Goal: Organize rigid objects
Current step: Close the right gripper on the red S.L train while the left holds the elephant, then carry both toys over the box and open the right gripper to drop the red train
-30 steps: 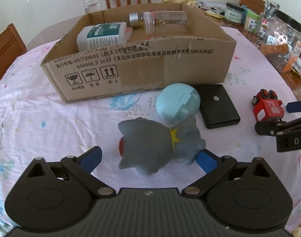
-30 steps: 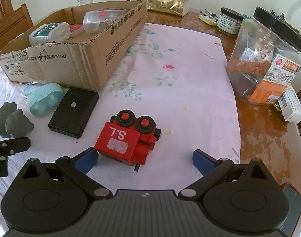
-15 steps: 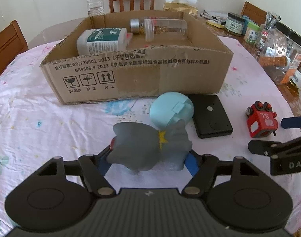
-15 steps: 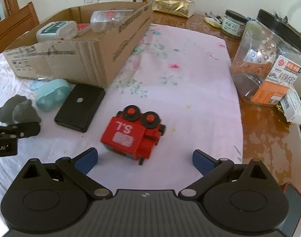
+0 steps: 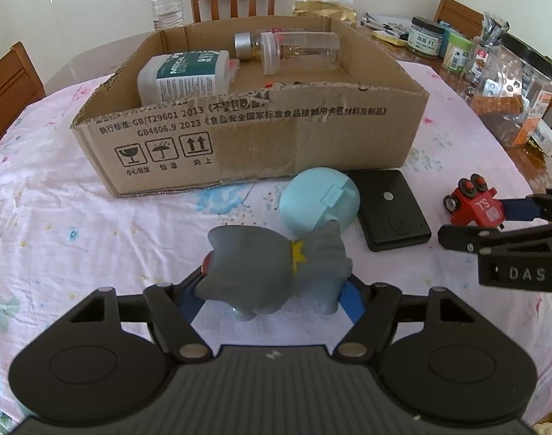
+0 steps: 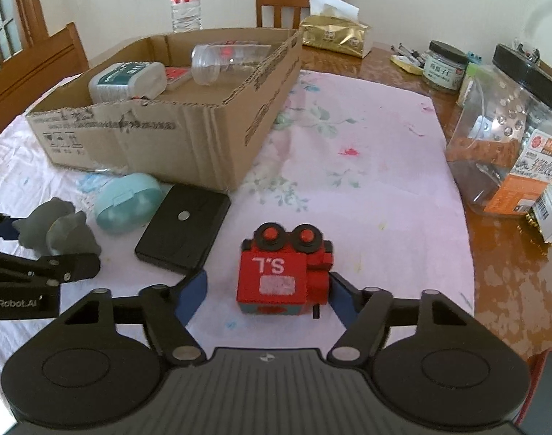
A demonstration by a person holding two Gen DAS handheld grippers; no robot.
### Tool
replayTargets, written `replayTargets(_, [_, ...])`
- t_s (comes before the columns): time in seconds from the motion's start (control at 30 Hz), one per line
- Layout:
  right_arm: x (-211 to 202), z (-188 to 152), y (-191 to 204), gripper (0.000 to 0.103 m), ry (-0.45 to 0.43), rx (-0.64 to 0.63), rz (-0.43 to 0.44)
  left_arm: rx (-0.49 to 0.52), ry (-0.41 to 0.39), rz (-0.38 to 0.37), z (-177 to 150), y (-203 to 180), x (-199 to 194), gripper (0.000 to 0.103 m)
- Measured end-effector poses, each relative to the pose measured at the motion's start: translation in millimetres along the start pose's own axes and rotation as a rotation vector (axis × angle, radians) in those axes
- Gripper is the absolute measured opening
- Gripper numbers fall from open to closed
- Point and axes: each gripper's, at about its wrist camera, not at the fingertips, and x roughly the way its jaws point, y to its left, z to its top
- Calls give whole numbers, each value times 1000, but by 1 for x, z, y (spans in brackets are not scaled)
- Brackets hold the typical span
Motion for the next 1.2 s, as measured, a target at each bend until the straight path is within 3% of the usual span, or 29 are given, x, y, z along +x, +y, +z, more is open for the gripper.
replayTargets(0.27, [2,0,-3,64,-15,9,-27,28,-18,16,2,-2,1,74])
replayTargets(0.33, [2,1,-3,56,-17,2,-33,26,-19,9,3,-1,1,73])
replayTargets(0.67, [-5,6,-5,56,12,-32,-19,83,3,-29,10,5,-11,72])
replayTargets(0.83, [-22,14,-1,56,5,-135,-9,148,-5,-43,18,12,-28,72])
replayTargets(1.2, [-63,73,8,56,-76,-255,98,202,-24,-71,38,45,-72,72])
